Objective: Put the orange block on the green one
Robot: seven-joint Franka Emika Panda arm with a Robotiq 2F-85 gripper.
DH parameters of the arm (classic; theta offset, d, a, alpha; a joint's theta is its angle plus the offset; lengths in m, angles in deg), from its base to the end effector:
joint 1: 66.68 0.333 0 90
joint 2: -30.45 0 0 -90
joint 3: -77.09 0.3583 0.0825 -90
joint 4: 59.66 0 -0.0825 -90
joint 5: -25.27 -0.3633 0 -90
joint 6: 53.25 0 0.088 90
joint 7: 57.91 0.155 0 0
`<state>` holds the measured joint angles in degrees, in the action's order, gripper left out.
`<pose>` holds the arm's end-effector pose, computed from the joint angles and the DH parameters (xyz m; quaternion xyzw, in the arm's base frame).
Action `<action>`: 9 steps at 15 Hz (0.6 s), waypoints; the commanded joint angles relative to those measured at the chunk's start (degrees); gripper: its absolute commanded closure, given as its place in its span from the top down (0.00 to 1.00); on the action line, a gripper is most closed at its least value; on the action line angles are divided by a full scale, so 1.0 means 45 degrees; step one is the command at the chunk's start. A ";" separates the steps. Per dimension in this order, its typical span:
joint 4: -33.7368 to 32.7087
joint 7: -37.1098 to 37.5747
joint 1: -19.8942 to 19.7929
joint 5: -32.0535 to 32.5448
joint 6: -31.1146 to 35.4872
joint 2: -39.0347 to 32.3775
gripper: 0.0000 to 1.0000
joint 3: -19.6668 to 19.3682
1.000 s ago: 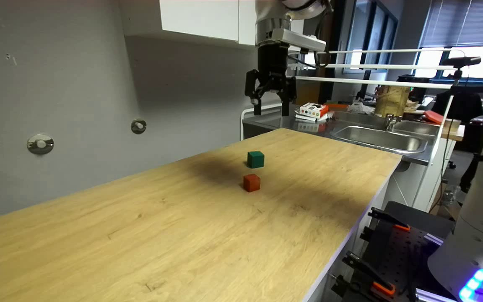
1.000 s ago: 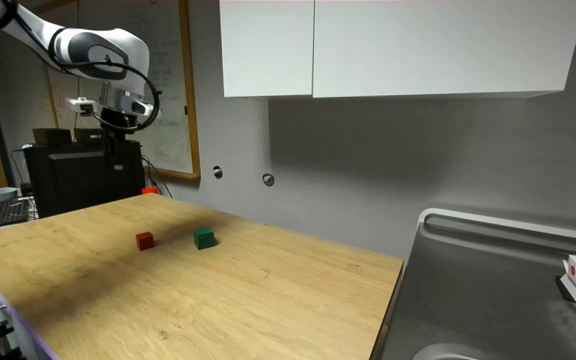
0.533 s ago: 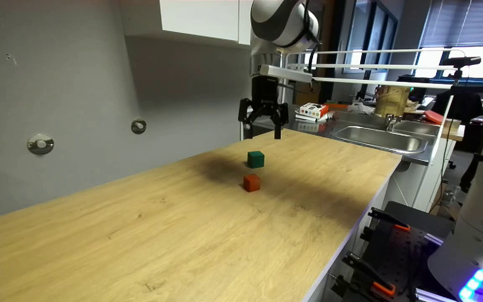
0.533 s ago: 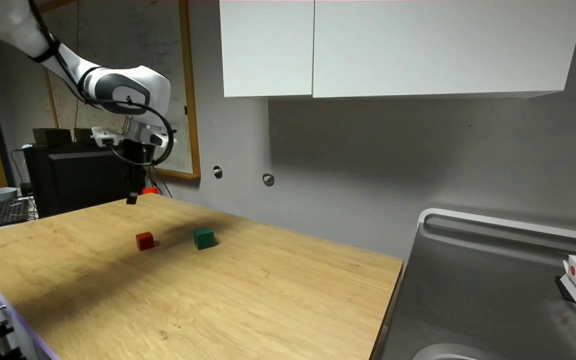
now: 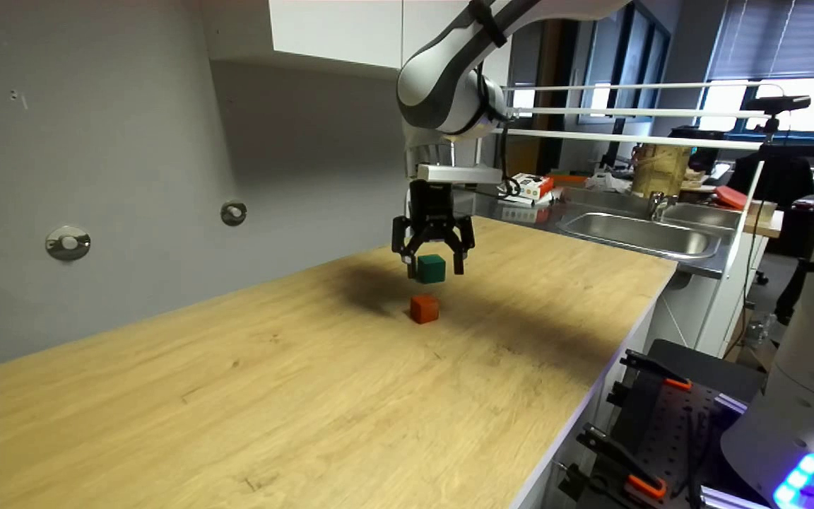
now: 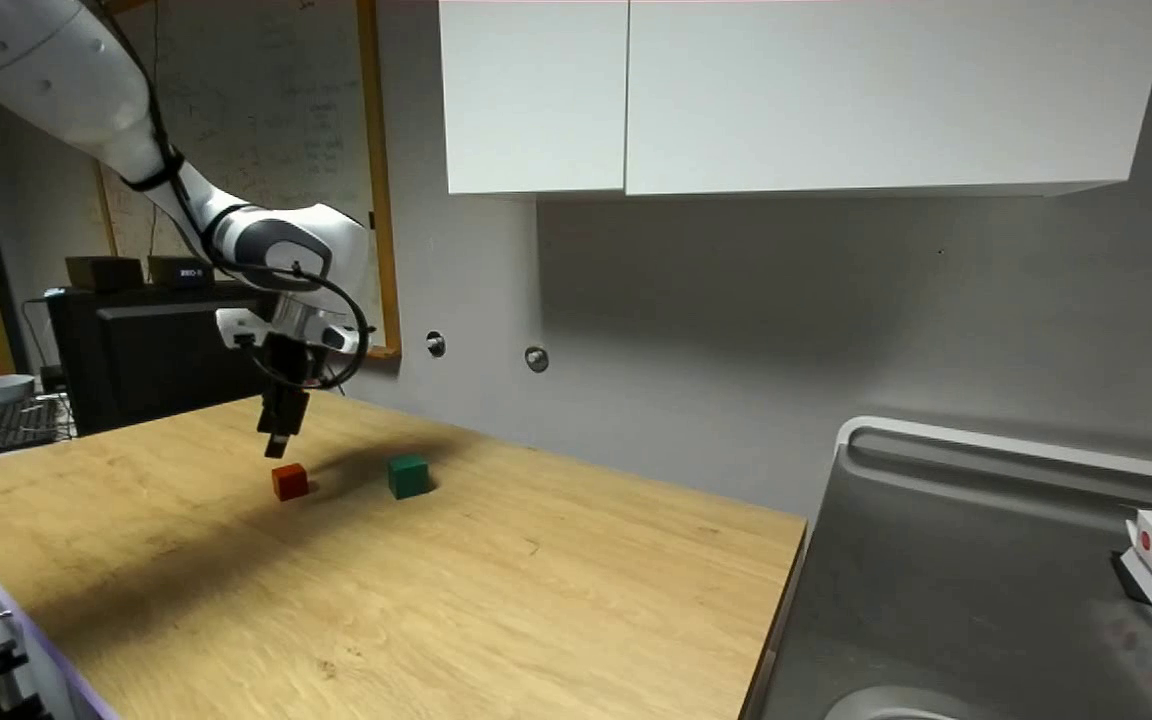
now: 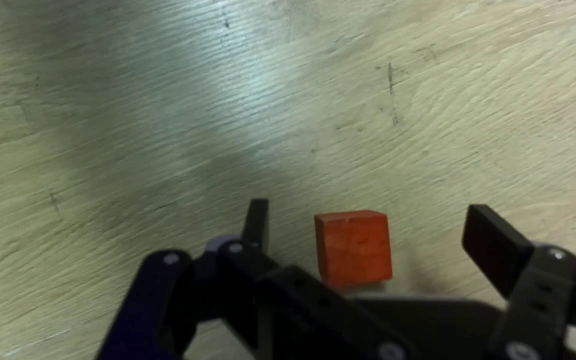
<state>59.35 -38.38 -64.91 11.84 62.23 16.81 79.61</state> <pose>0.5248 0.0628 0.3046 -0.9641 0.1949 0.1663 0.0692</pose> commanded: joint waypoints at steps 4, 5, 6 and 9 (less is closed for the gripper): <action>-0.2238 0.0357 0.0405 0.0048 -0.0859 -0.2491 1.00 -0.0101; -0.2479 0.0288 0.0413 0.0029 -0.1033 -0.2723 1.00 -0.0108; -0.2691 0.0260 0.0430 0.0022 -0.1156 -0.2933 1.00 -0.0115; -0.3283 0.0186 0.0434 0.0049 -0.1481 -0.3454 0.73 -0.0169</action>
<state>48.99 -38.25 -63.49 11.85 58.79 3.77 79.57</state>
